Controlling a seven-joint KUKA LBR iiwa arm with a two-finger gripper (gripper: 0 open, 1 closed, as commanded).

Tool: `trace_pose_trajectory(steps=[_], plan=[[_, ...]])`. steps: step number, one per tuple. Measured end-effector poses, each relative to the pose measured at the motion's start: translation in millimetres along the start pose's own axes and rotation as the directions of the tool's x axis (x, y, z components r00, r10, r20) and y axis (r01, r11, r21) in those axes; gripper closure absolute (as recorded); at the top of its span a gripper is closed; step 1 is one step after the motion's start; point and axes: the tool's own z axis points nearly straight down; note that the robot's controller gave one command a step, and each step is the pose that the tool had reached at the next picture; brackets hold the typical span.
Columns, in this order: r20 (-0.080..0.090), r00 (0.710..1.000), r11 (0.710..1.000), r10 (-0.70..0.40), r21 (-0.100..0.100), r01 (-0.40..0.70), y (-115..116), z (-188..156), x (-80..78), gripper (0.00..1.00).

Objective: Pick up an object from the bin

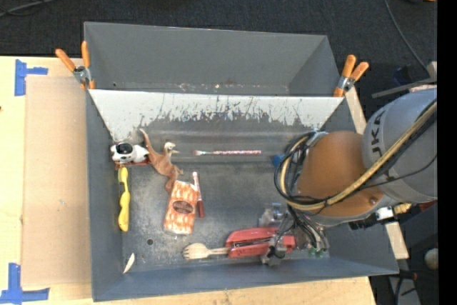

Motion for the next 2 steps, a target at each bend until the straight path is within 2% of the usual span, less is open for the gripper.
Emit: trace_pose_trajectory(steps=[2], plan=[[-0.015, 0.998, 0.998, -0.062, 0.000, 0.062, -7.0, -170.8, -7.3, 1.00]])
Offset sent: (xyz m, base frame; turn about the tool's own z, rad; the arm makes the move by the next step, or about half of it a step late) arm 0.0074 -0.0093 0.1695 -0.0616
